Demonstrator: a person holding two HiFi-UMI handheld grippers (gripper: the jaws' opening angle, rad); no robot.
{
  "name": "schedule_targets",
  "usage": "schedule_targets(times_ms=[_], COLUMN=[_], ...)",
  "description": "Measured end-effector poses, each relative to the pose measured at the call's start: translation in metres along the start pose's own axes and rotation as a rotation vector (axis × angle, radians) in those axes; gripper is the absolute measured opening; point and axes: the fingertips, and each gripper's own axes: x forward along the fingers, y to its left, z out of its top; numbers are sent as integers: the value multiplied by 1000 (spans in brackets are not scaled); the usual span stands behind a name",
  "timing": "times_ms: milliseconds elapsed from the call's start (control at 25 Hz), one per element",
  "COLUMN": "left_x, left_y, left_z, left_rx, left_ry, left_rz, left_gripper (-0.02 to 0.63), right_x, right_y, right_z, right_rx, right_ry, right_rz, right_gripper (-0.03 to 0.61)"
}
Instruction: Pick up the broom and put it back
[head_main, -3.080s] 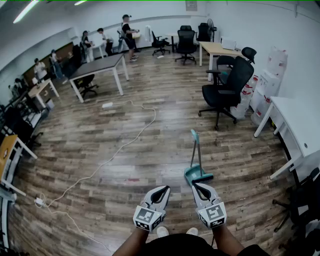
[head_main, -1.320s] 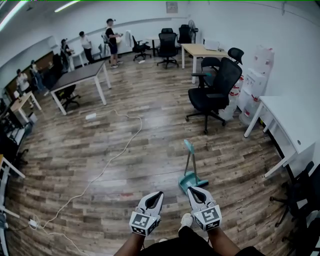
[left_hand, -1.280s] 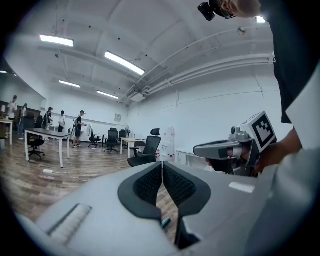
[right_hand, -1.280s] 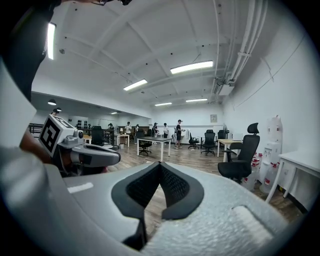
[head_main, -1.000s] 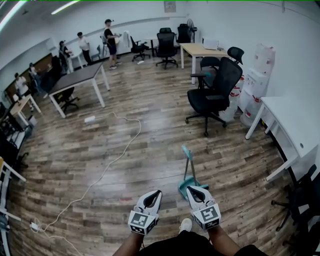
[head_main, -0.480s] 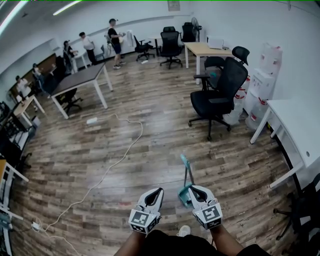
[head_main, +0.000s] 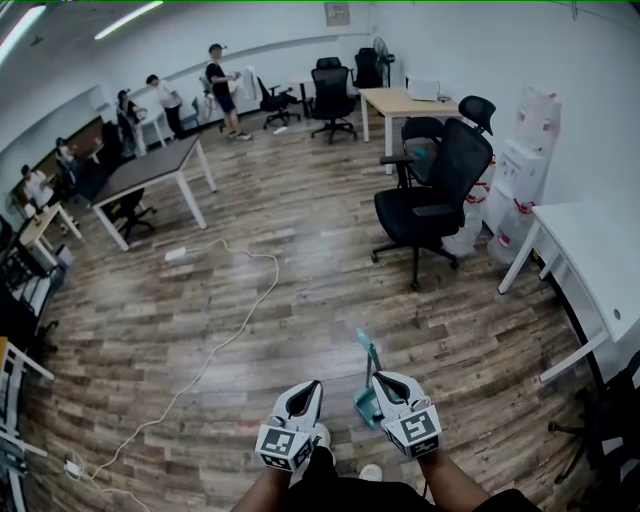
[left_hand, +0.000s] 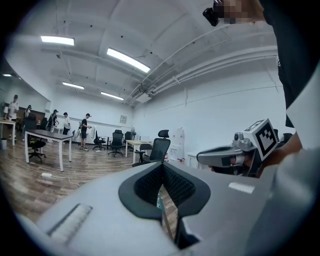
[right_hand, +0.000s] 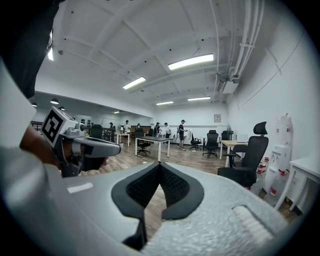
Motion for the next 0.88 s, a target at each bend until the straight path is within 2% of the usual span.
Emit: schedule_targets(times_ms=[480,720,880], left_x=[55,71,84], left_y=[52,65,68], left_z=[-3,-30,-25], left_rx=[6,-13,-6], left_ry=[48,106,126], left_rz=[-80,-108,-114], left_gripper=[17,17,17], right_x=[66,77,79], right_y=[-29,-44,-58], right_z=[-23,-53,-80], right_rx=[53,57,57], right_ry=[77,148,177], right_rz=[-66,-138,-189], right_gripper=[3,3,3])
